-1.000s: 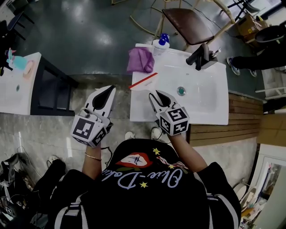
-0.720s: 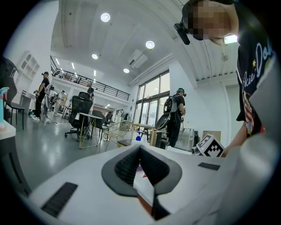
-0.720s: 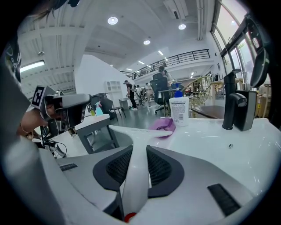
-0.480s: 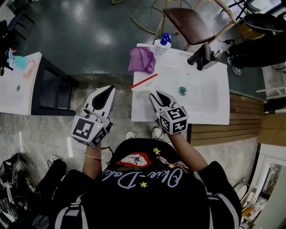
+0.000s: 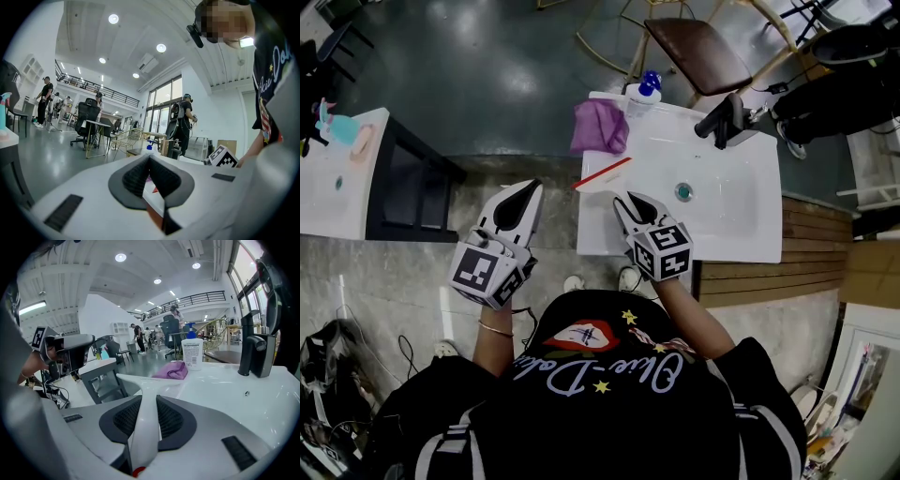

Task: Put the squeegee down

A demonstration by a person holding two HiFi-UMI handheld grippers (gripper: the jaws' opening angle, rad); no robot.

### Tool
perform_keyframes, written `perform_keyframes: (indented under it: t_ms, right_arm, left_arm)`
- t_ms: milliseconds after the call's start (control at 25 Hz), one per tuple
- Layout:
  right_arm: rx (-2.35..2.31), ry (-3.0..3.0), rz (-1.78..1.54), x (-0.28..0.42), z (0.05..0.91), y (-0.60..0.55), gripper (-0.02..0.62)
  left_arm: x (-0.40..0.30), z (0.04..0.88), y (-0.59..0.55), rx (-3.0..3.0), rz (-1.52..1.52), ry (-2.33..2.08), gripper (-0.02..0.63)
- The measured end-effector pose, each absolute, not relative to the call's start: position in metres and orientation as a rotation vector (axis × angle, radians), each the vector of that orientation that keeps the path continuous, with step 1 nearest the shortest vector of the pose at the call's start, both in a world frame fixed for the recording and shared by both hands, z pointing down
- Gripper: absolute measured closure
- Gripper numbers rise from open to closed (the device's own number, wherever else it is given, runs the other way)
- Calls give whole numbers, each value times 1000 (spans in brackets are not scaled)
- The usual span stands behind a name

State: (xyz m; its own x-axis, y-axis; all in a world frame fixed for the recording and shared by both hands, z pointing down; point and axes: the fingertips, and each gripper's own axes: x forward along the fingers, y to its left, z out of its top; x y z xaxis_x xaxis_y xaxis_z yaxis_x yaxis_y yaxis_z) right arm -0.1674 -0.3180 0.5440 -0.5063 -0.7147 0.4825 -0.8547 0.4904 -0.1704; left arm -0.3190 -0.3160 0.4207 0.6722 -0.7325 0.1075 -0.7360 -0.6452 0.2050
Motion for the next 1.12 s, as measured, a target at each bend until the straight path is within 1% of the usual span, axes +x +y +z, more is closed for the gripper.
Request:
perform_keyframes:
  t_ms: [1120]
  right_arm:
    - [1275, -2320, 586, -169, 565, -321, 485]
  left_arm:
    - [-323, 422, -320, 2658, 29, -1198, 611]
